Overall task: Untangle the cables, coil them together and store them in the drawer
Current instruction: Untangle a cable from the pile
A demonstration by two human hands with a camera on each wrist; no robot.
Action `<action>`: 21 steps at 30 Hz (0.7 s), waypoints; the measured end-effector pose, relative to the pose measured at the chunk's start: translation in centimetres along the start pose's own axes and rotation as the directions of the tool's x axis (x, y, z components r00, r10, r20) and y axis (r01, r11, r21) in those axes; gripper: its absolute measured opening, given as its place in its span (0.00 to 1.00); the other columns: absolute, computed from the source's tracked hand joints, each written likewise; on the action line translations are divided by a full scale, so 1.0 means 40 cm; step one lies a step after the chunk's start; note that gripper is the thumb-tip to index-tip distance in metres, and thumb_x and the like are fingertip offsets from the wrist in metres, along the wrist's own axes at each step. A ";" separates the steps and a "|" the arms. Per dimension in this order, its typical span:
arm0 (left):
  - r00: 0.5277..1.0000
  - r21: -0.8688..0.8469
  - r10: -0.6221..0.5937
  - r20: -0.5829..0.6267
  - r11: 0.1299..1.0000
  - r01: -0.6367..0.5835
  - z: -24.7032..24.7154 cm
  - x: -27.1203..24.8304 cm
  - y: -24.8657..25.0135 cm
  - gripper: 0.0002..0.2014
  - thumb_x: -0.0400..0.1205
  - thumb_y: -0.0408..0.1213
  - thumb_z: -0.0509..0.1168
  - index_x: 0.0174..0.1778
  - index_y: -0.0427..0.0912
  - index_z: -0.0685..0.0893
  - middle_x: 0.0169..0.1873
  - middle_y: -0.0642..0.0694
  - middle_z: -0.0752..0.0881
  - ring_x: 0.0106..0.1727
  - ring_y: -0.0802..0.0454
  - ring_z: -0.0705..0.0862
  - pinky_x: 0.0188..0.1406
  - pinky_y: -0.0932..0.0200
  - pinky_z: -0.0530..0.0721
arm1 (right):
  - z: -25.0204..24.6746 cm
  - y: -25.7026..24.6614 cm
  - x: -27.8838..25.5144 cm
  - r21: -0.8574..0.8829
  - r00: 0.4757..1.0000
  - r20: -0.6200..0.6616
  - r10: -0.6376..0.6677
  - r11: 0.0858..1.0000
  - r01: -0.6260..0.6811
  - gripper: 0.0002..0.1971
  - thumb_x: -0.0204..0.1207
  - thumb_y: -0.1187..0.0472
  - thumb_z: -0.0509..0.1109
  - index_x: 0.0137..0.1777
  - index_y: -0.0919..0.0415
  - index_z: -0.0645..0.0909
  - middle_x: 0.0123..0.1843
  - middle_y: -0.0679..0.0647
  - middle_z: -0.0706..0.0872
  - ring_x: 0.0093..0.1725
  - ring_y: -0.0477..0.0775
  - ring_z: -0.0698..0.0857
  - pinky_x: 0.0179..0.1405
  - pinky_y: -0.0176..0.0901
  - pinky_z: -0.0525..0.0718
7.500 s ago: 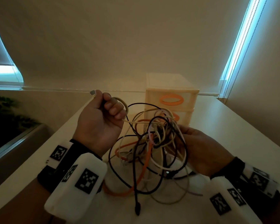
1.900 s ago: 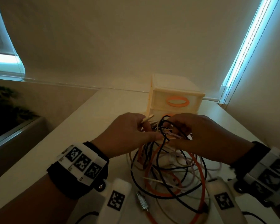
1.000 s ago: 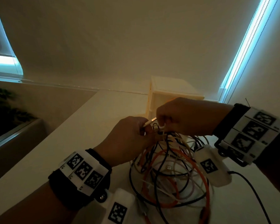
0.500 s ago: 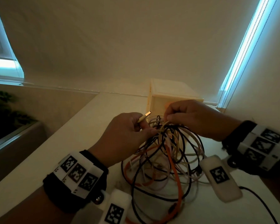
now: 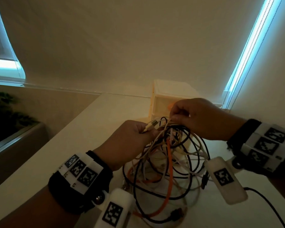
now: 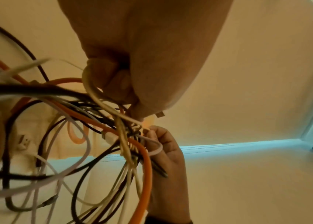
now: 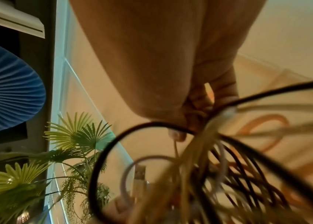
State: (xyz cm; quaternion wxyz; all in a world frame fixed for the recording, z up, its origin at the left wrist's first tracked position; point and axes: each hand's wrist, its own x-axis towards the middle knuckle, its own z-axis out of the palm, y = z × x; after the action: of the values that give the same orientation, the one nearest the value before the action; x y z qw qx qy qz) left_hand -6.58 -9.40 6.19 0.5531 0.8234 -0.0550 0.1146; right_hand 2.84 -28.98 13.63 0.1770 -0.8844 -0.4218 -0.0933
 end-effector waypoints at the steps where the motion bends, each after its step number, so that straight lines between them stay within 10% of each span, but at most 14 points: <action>1: 1.000 -0.011 -0.009 0.002 1.000 0.009 0.000 0.001 -0.001 0.16 0.86 0.44 0.68 0.42 0.34 0.90 0.26 0.37 0.77 0.28 0.48 0.68 0.30 0.55 0.67 | 0.012 0.001 -0.008 0.040 0.998 -0.058 0.028 0.999 -0.025 0.06 0.83 0.56 0.70 0.45 0.43 0.83 0.45 0.39 0.87 0.45 0.35 0.84 0.39 0.24 0.75; 4: 1.000 -0.048 -0.005 0.010 0.999 0.005 0.004 -0.002 0.002 0.09 0.84 0.41 0.71 0.46 0.42 0.95 0.28 0.47 0.87 0.24 0.58 0.74 0.26 0.65 0.72 | 0.042 -0.006 -0.028 0.143 0.979 -0.196 0.053 0.989 -0.025 0.07 0.82 0.58 0.71 0.44 0.45 0.83 0.45 0.41 0.88 0.45 0.36 0.85 0.39 0.19 0.77; 9: 0.995 -0.203 -0.072 0.066 0.976 0.084 0.007 0.004 -0.010 0.25 0.72 0.54 0.73 0.47 0.31 0.90 0.31 0.36 0.78 0.25 0.51 0.65 0.25 0.61 0.64 | 0.051 -0.007 -0.042 0.287 0.969 -0.244 0.046 0.958 0.027 0.04 0.78 0.62 0.76 0.44 0.50 0.87 0.39 0.44 0.89 0.43 0.40 0.86 0.43 0.22 0.79; 14: 0.997 -0.218 -0.079 0.013 0.973 0.080 0.012 0.007 -0.012 0.09 0.83 0.33 0.71 0.43 0.29 0.89 0.23 0.48 0.79 0.21 0.58 0.70 0.22 0.67 0.70 | 0.043 0.003 -0.074 0.568 0.971 -0.189 0.147 0.823 -0.013 0.08 0.76 0.66 0.78 0.52 0.55 0.88 0.46 0.49 0.91 0.46 0.45 0.91 0.46 0.32 0.87; 21: 0.965 0.051 0.141 -0.223 0.990 -0.133 0.051 -0.002 -0.010 0.09 0.76 0.36 0.70 0.31 0.37 0.85 0.21 0.51 0.77 0.23 0.58 0.71 0.25 0.65 0.71 | 0.048 0.022 -0.122 0.307 0.971 -0.065 0.228 0.931 -0.199 0.14 0.72 0.60 0.80 0.53 0.43 0.84 0.38 0.44 0.92 0.36 0.43 0.89 0.44 0.45 0.89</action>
State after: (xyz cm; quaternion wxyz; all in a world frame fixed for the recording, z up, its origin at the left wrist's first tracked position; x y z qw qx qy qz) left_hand -6.31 -11.13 5.09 0.5317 0.8089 -0.0468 0.2464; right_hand 0.51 -32.21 10.11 0.3381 -0.8824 -0.3230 -0.0525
